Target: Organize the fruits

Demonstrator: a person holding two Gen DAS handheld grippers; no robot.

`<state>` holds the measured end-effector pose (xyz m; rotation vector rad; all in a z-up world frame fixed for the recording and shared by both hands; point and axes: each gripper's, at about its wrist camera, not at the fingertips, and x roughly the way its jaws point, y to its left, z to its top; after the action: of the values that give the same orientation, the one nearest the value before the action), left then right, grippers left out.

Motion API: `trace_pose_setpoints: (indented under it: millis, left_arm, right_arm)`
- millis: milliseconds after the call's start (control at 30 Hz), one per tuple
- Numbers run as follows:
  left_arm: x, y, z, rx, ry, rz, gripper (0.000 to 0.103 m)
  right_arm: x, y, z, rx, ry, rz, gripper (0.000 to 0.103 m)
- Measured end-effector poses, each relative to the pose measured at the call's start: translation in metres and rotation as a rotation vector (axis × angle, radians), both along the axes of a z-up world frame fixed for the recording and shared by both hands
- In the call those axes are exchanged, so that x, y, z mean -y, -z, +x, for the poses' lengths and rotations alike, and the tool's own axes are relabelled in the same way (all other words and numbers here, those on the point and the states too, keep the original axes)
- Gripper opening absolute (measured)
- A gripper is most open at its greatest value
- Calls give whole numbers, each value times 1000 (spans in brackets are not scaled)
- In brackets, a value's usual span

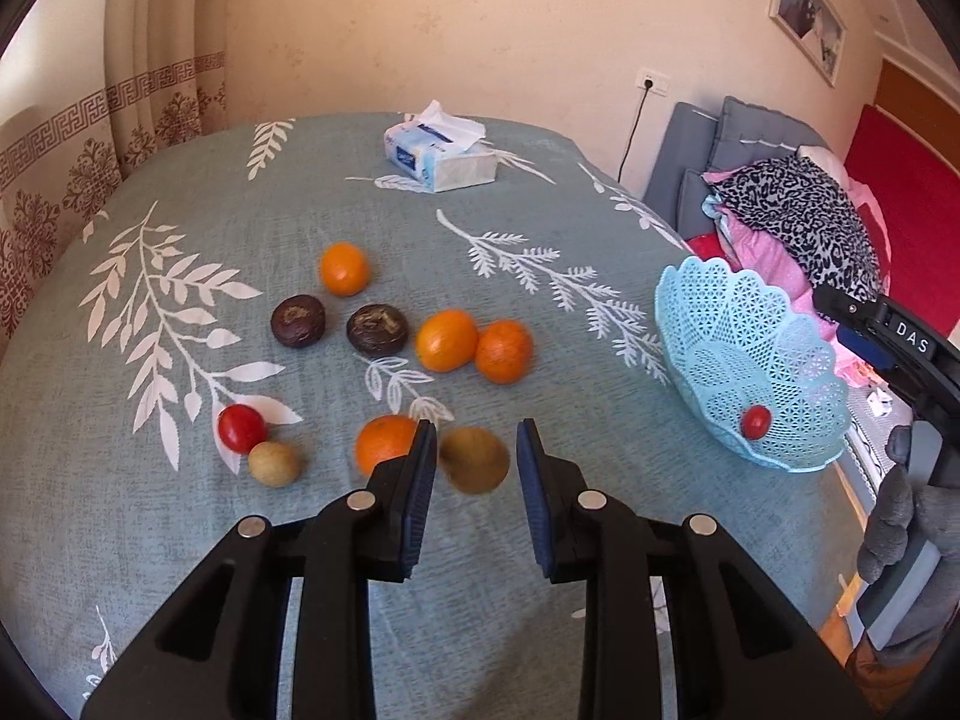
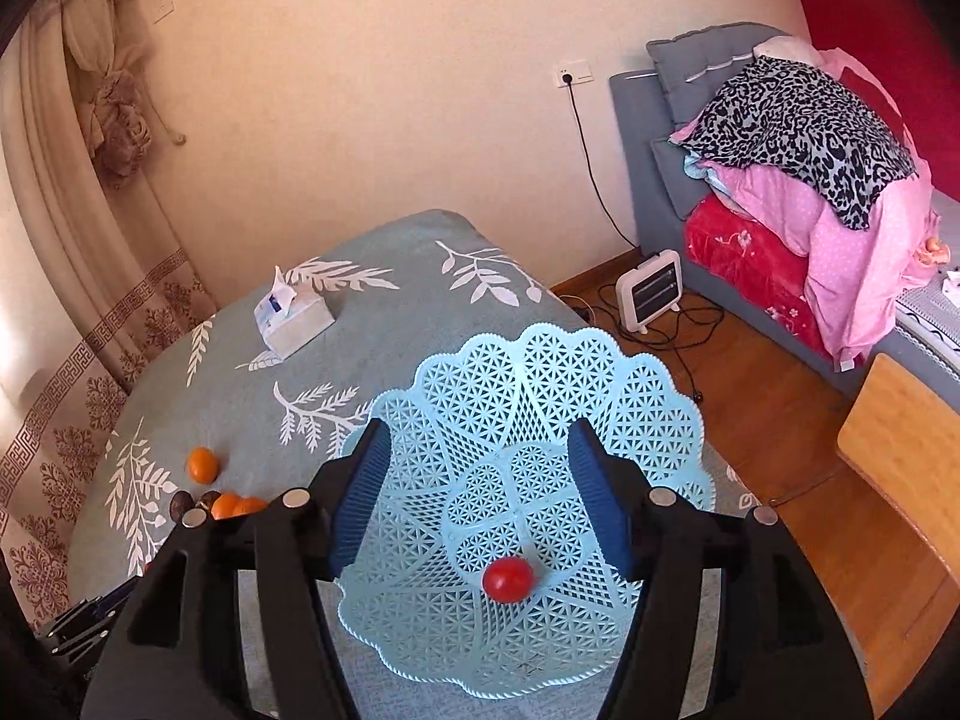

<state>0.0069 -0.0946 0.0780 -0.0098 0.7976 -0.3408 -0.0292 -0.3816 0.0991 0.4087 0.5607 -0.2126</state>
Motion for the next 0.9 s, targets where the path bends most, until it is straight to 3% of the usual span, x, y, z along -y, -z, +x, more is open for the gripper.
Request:
trace_pose_setpoints:
  millis: [200,367,500,600,767,900]
  left_arm:
    - [45,-13,1,47,109,0,28]
    - [67,-15,2,35,173,-16,28]
    - [50,-11,6,5,135,-31,36]
    - [29,-1,6,-13,83,-8,49]
    - [8,22,9,-71,40,19,51]
    - [22,35,13,-86,72,36,51]
  right_arm:
    - [11,-6,-7,28,48,23,63]
    - [19,-10,-12,41,67,32,63]
    - [22,-10,-12,43,68,45,68]
    - [18,-7,-9,31,56,38,68]
    - [9,-2,-2,12,40,28,68]
    - [5,-1,-3,13,33,17,68]
